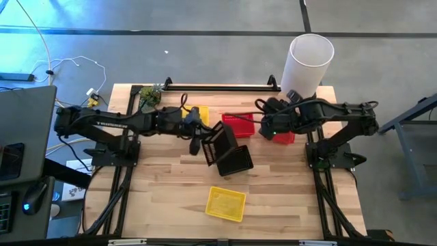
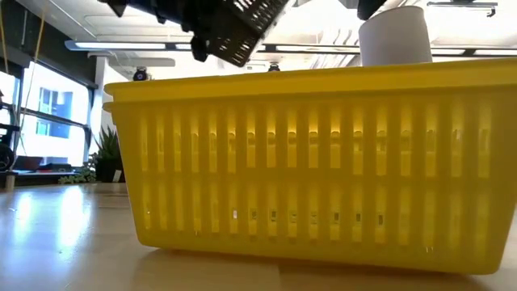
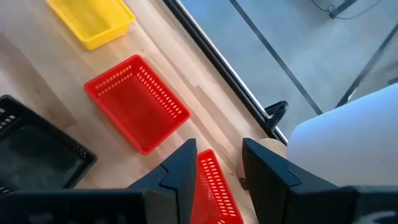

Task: Stack baskets by color
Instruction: Stack the bottom black bin on the top black bin

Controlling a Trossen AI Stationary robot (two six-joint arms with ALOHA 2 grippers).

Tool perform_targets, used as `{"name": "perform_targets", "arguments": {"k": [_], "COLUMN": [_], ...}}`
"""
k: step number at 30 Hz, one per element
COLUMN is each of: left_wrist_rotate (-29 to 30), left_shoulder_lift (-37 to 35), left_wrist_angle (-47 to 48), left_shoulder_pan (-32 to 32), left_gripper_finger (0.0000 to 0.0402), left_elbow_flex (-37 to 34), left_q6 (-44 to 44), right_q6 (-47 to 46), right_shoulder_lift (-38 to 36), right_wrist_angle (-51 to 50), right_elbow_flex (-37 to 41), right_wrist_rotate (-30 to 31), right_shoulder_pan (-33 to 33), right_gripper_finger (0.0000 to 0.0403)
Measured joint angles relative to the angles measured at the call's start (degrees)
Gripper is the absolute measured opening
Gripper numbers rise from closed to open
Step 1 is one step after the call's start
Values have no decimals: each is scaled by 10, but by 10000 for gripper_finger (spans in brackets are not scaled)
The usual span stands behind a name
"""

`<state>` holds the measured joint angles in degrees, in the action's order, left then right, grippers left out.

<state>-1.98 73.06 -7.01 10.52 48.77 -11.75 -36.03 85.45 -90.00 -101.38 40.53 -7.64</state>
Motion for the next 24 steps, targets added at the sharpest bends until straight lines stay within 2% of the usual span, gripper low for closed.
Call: {"name": "perform_targets", "arguments": {"k": [10, 17, 24], "left_wrist_rotate": [-5, -13, -64], "left_shoulder_lift": [88, 158, 220], "left_wrist_angle": [142, 168, 171], "left_shoulder_pan": [27, 28, 29], "left_gripper_finger": [0, 0, 0], "left_elbow_flex": [120, 162, 196], "left_q6": [19, 11, -3], "right_q6": [4, 4, 4], "right_shoulder_lift": [0, 0, 0], "right_wrist_angle": [0, 0, 0], "right_elbow_flex": [0, 0, 1], "right_wrist_rotate": [-10, -17, -17], "right_shoulder_pan": [32, 31, 31], "right_gripper_finger": [114, 114, 114]}}
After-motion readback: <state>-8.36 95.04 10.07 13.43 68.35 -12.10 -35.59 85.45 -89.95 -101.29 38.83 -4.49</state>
